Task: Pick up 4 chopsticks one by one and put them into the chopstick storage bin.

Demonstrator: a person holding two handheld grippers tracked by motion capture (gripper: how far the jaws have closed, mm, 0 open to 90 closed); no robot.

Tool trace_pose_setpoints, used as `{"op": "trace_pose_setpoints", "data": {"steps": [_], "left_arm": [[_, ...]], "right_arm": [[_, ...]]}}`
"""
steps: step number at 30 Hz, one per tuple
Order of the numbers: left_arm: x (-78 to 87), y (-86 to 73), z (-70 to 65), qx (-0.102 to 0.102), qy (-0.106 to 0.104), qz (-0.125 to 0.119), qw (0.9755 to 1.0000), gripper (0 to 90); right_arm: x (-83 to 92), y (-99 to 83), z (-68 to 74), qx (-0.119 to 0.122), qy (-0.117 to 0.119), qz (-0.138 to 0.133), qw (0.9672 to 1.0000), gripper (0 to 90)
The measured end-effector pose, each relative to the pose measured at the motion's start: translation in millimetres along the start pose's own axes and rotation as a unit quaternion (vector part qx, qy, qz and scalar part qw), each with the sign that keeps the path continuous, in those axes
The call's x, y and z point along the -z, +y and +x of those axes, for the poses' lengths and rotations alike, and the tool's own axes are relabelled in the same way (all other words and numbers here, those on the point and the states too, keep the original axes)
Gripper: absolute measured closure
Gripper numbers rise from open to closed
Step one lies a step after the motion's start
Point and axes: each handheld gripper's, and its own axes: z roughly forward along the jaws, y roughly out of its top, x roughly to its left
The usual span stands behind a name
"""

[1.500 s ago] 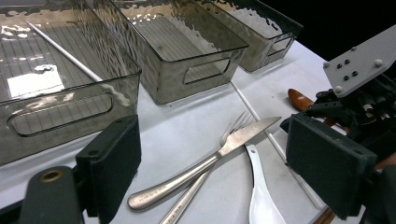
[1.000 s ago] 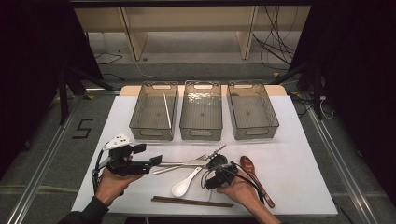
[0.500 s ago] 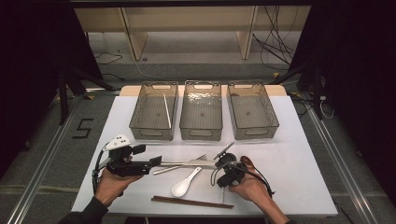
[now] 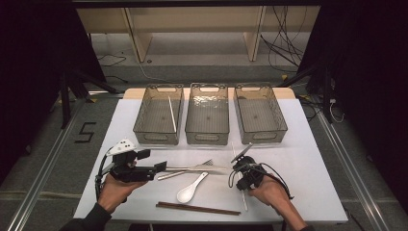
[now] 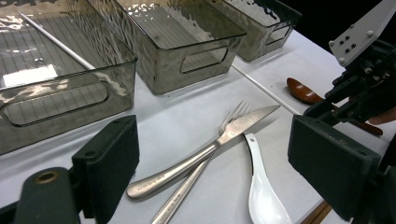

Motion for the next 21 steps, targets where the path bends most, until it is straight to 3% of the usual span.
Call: {"op": "trace_pose_setpoints", "data": {"steps": [21], "left_arm": [[-2.5,-1.2,-0.3,-0.002,-0.004,0.008,1.0,16.2]], "right_arm": [[4.4,-13.3,-11.5,0.013,0.003,0.027,0.9996,81.6]]}}
